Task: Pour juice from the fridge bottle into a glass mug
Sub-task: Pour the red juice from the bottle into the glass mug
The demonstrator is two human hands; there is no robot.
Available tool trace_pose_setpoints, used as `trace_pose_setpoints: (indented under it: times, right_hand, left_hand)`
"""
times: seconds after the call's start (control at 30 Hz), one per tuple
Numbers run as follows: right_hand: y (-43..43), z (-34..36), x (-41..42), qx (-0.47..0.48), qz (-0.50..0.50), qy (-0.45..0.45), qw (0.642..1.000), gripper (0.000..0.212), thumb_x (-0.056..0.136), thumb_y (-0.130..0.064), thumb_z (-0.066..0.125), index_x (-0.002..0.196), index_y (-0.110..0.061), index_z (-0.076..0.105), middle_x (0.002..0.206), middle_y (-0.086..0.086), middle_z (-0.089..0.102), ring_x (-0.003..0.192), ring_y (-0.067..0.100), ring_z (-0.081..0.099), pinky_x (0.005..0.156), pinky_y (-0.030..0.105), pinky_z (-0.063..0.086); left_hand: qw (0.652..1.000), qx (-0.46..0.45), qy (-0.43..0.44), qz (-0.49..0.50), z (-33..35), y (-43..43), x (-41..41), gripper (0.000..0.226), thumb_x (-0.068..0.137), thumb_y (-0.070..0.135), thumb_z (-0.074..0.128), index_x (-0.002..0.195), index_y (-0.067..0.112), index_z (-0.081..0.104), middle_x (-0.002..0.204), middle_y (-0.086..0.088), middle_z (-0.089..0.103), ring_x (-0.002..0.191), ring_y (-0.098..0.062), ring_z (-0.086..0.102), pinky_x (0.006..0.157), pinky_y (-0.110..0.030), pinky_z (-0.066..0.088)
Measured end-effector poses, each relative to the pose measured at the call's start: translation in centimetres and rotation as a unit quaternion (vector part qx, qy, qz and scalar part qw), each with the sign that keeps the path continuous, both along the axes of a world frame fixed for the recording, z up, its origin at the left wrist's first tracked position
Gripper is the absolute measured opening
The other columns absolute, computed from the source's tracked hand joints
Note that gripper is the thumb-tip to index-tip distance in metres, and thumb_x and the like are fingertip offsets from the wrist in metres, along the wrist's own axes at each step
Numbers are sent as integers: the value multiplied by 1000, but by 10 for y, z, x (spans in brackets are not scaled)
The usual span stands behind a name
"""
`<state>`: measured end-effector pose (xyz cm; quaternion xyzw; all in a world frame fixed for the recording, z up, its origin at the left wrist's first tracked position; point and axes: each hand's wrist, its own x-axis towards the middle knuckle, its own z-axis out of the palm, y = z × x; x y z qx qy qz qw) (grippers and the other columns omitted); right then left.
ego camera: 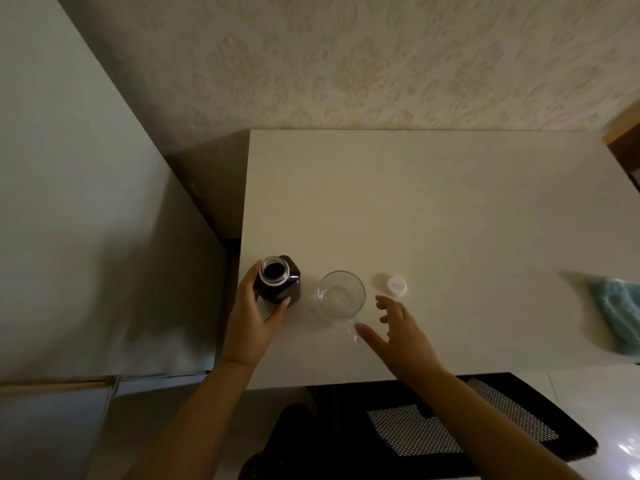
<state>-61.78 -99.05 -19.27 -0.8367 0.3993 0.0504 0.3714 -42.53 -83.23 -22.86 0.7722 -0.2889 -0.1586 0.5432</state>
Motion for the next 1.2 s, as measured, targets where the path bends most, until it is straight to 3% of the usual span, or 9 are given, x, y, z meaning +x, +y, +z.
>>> trace_pose_setpoints:
  times: [0.13,0.3,0.4,0.63,0.8,0.9,1.07,1.2]
  right_hand:
    - [25,-11,19,51,-28,2,998,107,64,-71,62,146,-25,11,152,0,27,136,16,32,107,41,37]
    - [35,-21,37,42,-108,-61,991,109,66,-54,76,146,-26,8,151,1,31,136,19,33,106,40,39]
    - [34,-25,41,33,-128,-86,988,106,67,-48,78,146,-25,11,151,2,31,136,20,33,105,39,39]
    - [27,-33,46,32,-130,-108,985,97,67,-43,79,142,-25,21,143,3,42,128,22,44,99,40,46]
    - [24,-34,45,33,-127,-121,984,90,66,-42,81,138,-24,28,137,2,49,121,20,49,93,33,47]
    - [21,-33,45,33,-120,-132,983,87,65,-40,82,135,-25,31,133,0,51,119,18,50,89,28,45]
    - [16,-34,47,59,-103,-141,983,98,64,-42,82,140,-28,23,141,-2,41,127,14,41,102,32,40]
    - [14,-35,49,74,-97,-153,981,92,63,-40,83,136,-31,28,136,-5,43,123,12,42,101,32,42]
  left_hand:
    - [1000,5,-23,-8,2,0,-1,78,78,8,71,131,44,26,136,12,37,130,-6,36,104,-18,35]
    - [999,12,-50,-4,1,1,-1,72,79,15,71,131,42,30,131,20,37,127,-2,38,100,-9,34]
    - [996,10,-85,-15,6,-1,-5,68,78,22,67,134,38,31,131,12,40,125,3,37,100,-9,33]
    - [981,48,-182,-53,12,0,3,61,80,23,66,133,19,38,125,-8,50,120,-5,41,98,-6,33]
    - [973,71,-213,-55,12,2,17,66,79,17,73,135,17,38,120,-5,49,113,-4,43,90,-20,43]
    - [966,80,-235,-74,16,1,23,69,78,14,74,135,19,37,115,-6,50,108,-16,50,82,-26,47]
    - [956,96,-256,-108,21,-3,24,74,77,14,75,136,22,33,114,-11,52,104,-22,54,79,-27,48]
    - [957,104,-245,-120,21,-6,23,74,77,14,75,136,23,33,115,-11,52,106,-20,53,80,-28,50]
